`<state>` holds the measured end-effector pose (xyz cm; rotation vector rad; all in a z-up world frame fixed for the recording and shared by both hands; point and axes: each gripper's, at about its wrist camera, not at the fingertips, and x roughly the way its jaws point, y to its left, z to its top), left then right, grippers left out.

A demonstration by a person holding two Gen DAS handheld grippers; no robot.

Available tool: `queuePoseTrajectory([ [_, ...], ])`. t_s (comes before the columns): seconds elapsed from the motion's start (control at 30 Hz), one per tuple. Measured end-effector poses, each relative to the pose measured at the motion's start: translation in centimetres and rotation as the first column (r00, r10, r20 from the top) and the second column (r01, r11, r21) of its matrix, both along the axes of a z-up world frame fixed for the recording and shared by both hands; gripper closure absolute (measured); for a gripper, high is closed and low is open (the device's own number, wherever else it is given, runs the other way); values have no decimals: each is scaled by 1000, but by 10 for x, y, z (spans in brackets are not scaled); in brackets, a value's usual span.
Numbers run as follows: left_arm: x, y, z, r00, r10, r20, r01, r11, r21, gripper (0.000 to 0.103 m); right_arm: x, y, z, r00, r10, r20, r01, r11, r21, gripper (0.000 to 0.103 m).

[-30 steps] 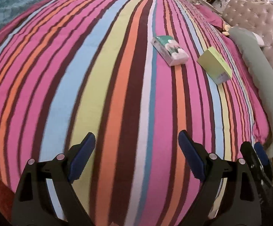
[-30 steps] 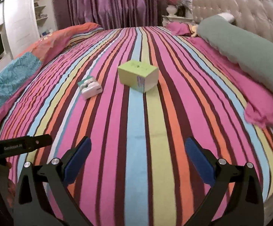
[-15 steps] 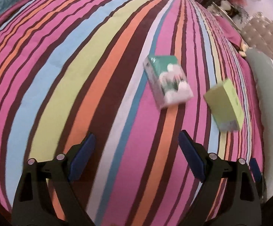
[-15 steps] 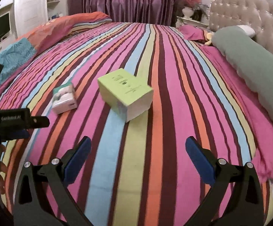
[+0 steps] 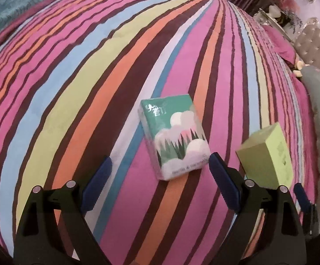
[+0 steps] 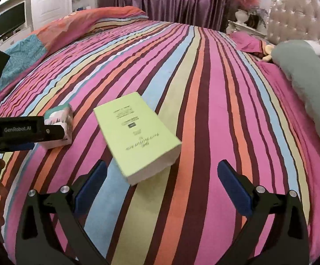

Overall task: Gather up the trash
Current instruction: 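Move both tools toward the green DHC box and green tissue pack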

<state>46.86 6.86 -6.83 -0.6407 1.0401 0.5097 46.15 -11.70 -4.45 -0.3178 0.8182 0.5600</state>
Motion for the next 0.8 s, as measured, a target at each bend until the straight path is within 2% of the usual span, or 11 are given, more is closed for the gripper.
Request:
queuePoseTrajectory([
  [0.13,6,-1,3,1000,-5,-14,6,997,82,16,10,4,-6,1000,17,-5,-17,1000,-23,7],
  [0.43,17,13,3,998,-63,-8,63,989,135,16,20,19,-10,999,32,-43,-32,999,3,7],
  [0.57,22,16,2,994,-105,-4,105,983,149,17,23,21,-12,997,0,-72,3,999,32,8],
  [0.6,24,14,2,992,-129,-4,128,979,161,20,25,21,-13,997,-7,-81,10,999,42,10],
  [0.67,26,9,3,984,-177,14,172,970,171,43,27,21,-14,994,-15,-109,22,998,56,30],
  [0.77,28,3,7,975,-221,26,213,960,179,59,25,23,-15,991,-38,-127,45,998,53,35],
  [0.8,27,3,7,972,-233,37,224,960,169,61,21,23,-14,991,-36,-129,44,997,60,36],
])
